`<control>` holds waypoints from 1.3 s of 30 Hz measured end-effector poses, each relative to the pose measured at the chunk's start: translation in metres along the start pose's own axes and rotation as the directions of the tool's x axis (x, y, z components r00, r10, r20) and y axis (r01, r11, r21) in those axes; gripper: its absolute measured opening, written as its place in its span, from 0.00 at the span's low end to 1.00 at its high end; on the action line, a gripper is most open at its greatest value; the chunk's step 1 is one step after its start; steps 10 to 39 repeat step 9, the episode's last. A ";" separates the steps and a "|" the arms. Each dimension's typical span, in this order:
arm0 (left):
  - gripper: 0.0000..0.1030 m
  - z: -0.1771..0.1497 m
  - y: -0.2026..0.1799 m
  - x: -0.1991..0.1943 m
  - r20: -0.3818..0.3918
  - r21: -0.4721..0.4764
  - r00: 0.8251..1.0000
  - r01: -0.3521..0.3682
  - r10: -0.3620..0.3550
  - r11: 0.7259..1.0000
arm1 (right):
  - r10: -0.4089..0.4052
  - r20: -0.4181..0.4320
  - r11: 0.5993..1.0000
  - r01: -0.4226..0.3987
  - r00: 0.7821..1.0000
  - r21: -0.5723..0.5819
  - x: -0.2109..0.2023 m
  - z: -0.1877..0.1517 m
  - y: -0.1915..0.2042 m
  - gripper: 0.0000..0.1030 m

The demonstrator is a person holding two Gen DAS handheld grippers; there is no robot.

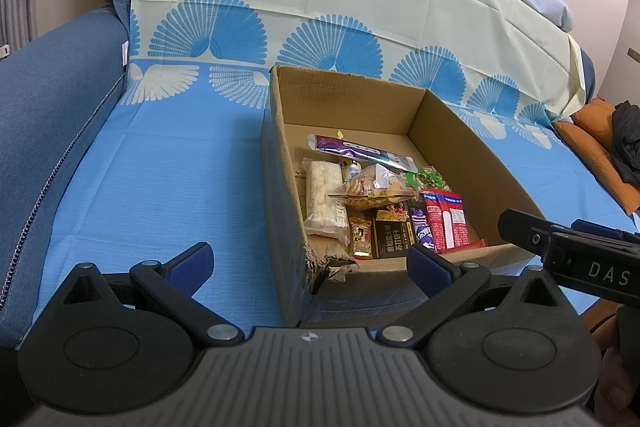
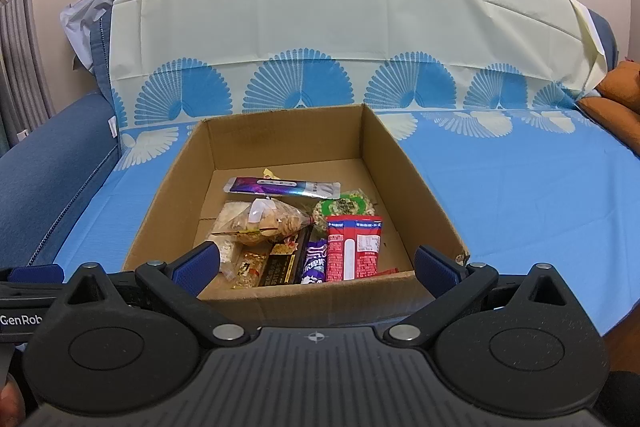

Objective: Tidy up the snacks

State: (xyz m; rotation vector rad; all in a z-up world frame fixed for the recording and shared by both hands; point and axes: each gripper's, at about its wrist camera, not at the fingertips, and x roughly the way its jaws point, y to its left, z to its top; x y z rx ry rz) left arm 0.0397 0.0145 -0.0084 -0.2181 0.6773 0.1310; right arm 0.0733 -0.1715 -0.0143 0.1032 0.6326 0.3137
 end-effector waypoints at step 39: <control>1.00 0.001 0.003 0.004 0.002 0.002 1.000 0.010 -0.010 1.000 | -0.003 -0.005 1.000 0.003 1.000 0.011 0.001 0.000 0.000 0.99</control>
